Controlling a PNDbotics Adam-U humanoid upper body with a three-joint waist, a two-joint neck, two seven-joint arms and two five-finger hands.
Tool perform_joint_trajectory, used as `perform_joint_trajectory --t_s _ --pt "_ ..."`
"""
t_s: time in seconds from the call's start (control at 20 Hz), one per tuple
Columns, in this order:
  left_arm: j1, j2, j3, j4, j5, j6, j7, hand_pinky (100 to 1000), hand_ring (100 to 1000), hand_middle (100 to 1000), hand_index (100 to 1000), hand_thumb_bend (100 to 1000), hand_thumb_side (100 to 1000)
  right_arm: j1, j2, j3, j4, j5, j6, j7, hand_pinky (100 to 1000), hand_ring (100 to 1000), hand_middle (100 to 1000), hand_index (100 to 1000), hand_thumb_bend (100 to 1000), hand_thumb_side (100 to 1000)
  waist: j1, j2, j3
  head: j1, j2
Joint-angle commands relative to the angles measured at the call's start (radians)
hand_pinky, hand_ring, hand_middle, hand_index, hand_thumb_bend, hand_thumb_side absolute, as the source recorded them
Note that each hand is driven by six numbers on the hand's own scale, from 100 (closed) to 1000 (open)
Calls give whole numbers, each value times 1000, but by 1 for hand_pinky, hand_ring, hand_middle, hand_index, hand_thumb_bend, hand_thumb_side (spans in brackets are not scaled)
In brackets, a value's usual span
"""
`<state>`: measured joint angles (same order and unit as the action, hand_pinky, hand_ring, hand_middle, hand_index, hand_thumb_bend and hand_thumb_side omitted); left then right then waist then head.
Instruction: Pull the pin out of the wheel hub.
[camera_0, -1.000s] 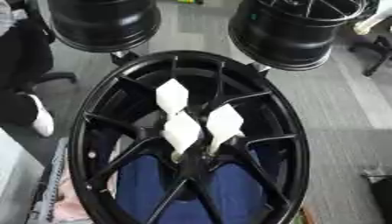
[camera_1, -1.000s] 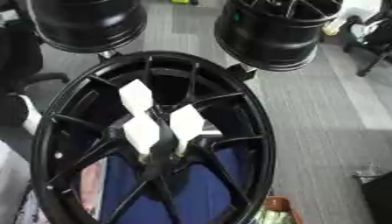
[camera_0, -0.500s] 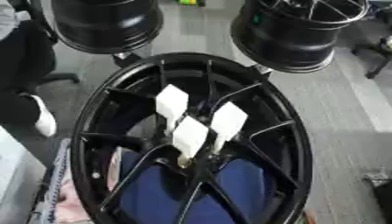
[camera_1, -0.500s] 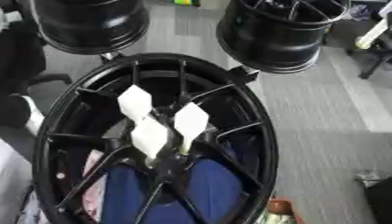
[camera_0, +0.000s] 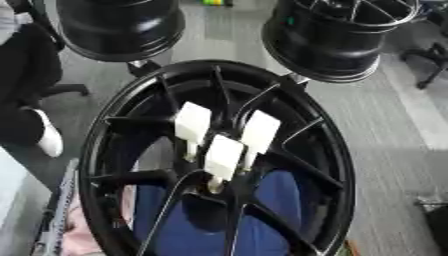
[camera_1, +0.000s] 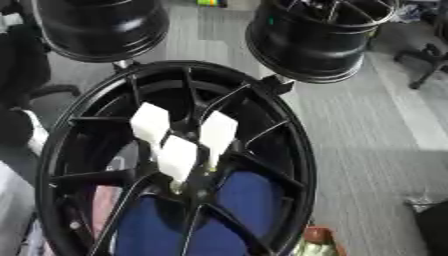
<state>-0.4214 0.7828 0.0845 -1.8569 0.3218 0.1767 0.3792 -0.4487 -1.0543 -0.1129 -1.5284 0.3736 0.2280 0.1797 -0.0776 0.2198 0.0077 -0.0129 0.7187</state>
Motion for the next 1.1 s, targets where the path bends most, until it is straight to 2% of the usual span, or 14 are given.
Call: perform_joint_trajectory --t_s 0.05,0.45,0.55,0.6,0.7,0.9,1.1 --pt "-14 33 13 -16 -3 0 1 778 851 715 822 212 715 -16 -35 -25 7 -13 10 -20 891 909 870 902 116 494 5 -15 -2 -3 -5" --pt "-15 32 11 -16 -3 0 -1 778 851 714 822 212 714 -18 -35 -25 11 -9 15 -26 890 907 870 902 114 492 7 -15 -5 -5 -6" --pt "-15 32 10 -15 -4 0 -2 778 851 714 822 212 713 -13 -38 -18 16 -2 14 -17 908 931 890 903 290 100 7 -15 -6 -6 -6" --pt "-15 32 10 -15 -4 0 -4 778 850 714 822 212 713 -8 -40 -9 22 3 7 -3 921 944 892 900 346 100 7 -15 -5 -6 -6" --pt "-15 32 10 -13 -3 1 -5 778 850 714 822 213 714 -5 -46 -4 40 24 -4 28 920 938 858 873 381 100 7 -15 -5 -6 -6" --pt "-15 31 10 -12 -1 0 -6 779 850 713 822 214 715 -18 -46 -13 51 84 -6 101 917 938 858 854 364 100 7 -16 -6 -5 -7" --pt "-15 31 11 -12 -2 -1 -6 779 850 713 822 215 714 -30 -42 -28 42 98 -8 145 913 932 863 867 319 100 7 -17 -7 -6 -7"
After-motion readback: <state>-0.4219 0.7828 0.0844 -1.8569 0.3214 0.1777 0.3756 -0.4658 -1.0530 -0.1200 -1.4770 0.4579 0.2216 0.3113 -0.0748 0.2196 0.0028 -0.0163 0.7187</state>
